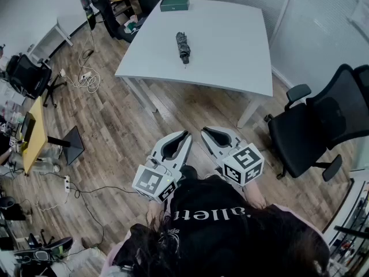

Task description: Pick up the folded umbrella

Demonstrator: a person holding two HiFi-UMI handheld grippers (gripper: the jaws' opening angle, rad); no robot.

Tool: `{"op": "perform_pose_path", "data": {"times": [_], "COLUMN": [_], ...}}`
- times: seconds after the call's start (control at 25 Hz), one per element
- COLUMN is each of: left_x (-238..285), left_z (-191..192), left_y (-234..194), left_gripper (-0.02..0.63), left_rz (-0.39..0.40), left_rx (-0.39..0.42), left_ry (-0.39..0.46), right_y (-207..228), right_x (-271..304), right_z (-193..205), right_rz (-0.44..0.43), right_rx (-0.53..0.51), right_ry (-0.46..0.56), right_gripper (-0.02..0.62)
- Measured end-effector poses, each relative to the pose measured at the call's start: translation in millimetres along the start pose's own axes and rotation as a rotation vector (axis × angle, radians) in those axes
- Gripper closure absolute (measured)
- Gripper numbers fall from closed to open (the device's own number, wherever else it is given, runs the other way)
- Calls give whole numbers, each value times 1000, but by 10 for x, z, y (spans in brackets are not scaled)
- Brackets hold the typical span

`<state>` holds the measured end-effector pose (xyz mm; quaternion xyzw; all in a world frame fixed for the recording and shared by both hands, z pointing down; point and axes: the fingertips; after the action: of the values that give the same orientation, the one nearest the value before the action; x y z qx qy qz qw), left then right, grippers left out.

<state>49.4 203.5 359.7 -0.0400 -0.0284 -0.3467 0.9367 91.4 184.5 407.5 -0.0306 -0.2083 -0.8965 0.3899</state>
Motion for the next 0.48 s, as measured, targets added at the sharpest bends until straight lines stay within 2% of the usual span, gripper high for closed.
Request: {"op": "perform_pose_path", "data": {"times": [0.48], "left_x": [34], "left_z": [90], "left_y": [8], "left_gripper": [552], "left_rz": [1], "left_rx": [-16], "left_ry": [-31], "right_y": [-6], "right_x": [35], "right_z": [19], "right_rz": [-31], "right_rx": [15], "right_ry": [7], "right_gripper": [558]}}
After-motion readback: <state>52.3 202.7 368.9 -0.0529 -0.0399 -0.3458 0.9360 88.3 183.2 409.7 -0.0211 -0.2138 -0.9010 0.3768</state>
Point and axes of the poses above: the fingertips, and each gripper's own axes: x forward along the fingers, y to its right, z out of its underside, and after that the axes turned 5 degrees about x, right-handed
